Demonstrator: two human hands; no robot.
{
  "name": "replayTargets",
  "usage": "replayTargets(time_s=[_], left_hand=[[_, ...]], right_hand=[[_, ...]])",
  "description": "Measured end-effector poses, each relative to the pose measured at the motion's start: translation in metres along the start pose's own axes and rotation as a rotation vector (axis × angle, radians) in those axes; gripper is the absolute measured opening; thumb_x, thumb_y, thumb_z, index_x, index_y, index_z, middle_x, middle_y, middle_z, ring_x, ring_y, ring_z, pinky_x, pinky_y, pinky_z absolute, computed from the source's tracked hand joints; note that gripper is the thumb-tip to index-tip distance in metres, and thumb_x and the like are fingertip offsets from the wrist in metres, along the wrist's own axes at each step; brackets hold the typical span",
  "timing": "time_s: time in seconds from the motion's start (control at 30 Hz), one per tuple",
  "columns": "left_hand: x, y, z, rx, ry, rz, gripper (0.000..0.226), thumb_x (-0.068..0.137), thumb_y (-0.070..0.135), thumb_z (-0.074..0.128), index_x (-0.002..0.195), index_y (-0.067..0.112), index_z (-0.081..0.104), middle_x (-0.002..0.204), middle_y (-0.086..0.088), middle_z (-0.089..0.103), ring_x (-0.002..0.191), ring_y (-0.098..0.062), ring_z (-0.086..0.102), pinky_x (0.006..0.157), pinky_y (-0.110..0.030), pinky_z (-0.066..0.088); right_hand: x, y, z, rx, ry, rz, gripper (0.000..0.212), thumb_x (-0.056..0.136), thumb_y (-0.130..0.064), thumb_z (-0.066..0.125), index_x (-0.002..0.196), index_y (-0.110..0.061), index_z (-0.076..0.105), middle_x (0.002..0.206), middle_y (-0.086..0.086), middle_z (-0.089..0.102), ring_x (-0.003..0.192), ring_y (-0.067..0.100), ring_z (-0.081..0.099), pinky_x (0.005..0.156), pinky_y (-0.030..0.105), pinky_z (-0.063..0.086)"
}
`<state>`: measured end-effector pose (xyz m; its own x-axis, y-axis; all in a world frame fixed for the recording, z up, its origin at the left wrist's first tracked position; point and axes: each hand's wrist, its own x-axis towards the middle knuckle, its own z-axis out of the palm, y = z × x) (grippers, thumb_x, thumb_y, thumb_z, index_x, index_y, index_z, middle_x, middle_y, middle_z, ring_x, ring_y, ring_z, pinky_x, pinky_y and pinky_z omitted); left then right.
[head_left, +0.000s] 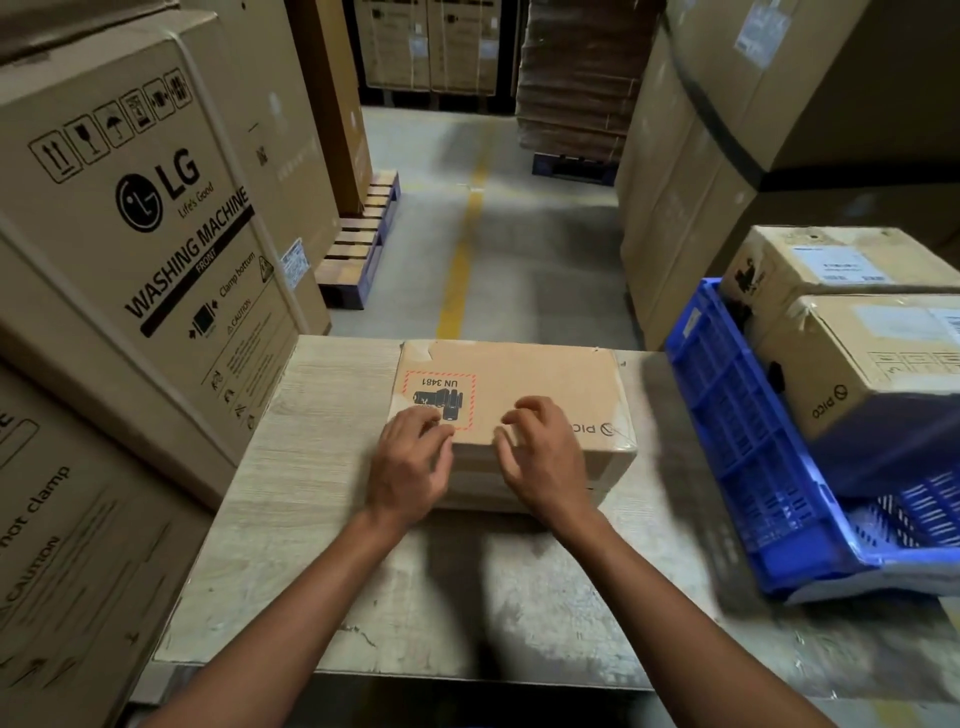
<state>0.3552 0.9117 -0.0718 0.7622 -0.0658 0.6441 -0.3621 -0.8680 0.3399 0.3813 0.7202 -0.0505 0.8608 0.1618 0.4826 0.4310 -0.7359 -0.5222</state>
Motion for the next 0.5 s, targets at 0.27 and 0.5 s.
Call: replayTargets(time_s=[0.27, 0.5], left_hand=[[0.023, 0.007, 0.001, 0.096, -0.167, -0.082, 0.03, 0.091, 0.025, 0.049, 0.102, 0.009, 0.072, 0.104, -0.007, 0.066, 0.096, -0.027, 0.059, 0.082, -0.039, 0.048], [0.07, 0.002, 0.0, 0.073, -0.542, -0.196, 0.042, 0.102, 0.02, 0.043, 0.143, 0.011, 0.05, 0.157, -0.012, 0.035, 0.146, -0.029, 0.029, 0.118, -0.046, 0.03]], right_hand=[[0.016, -0.016, 0.021, -0.26, -0.162, -0.168, 0.028, 0.092, -0.038, 0.049, 0.097, -0.014, 0.063, 0.106, 0.006, 0.063, 0.096, 0.028, 0.056, 0.082, 0.041, 0.047], [0.061, -0.012, 0.023, -0.42, -0.338, -0.156, 0.041, 0.093, -0.05, 0.036, 0.11, -0.019, 0.057, 0.113, 0.007, 0.055, 0.101, 0.027, 0.05, 0.081, 0.044, 0.04]])
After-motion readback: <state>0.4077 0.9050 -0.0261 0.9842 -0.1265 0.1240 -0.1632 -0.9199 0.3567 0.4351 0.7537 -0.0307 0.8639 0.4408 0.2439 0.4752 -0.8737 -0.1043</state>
